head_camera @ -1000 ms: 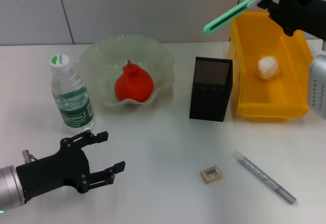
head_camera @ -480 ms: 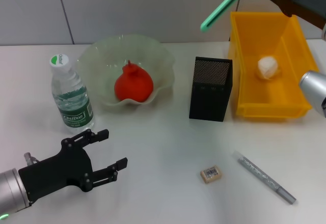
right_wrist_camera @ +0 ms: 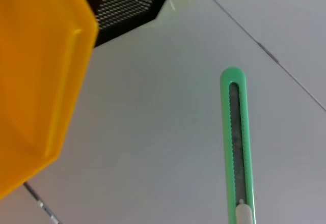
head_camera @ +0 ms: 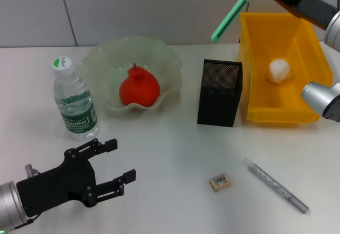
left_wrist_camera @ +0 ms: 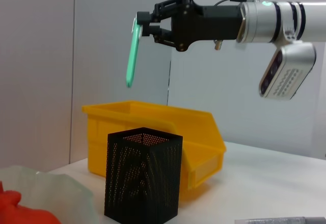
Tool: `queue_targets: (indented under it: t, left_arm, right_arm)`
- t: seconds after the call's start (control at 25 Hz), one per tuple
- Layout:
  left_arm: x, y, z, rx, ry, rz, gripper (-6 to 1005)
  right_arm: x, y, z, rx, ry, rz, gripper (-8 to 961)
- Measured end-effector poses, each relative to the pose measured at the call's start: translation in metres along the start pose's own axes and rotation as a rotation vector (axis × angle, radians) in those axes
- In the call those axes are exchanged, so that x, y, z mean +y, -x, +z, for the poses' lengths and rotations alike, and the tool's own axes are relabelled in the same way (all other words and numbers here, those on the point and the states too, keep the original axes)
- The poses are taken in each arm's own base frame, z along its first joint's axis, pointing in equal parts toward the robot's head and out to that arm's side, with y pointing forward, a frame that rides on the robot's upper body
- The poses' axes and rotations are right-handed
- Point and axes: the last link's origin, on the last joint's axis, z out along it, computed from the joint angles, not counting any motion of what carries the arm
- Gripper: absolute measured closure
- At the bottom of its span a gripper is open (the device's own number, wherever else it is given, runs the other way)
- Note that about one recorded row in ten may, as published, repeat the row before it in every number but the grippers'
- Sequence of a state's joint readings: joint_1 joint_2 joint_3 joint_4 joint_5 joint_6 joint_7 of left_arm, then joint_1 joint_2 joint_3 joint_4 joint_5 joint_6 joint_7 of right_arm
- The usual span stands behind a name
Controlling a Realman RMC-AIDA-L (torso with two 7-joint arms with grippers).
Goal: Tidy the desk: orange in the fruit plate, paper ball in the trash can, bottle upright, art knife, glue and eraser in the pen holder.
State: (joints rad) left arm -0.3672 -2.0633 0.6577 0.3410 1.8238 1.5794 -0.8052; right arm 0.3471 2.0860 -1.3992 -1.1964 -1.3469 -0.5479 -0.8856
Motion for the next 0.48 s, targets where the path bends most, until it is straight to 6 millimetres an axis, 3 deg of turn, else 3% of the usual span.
queue_targets:
  t: [0.48]
  left_arm:
    - [-0.001,-0.001,0.001,0.000,0.004,0.011,187]
  right_arm:
    - [0.001,0.019,0.002,-0.039,0.016,-0.204,770]
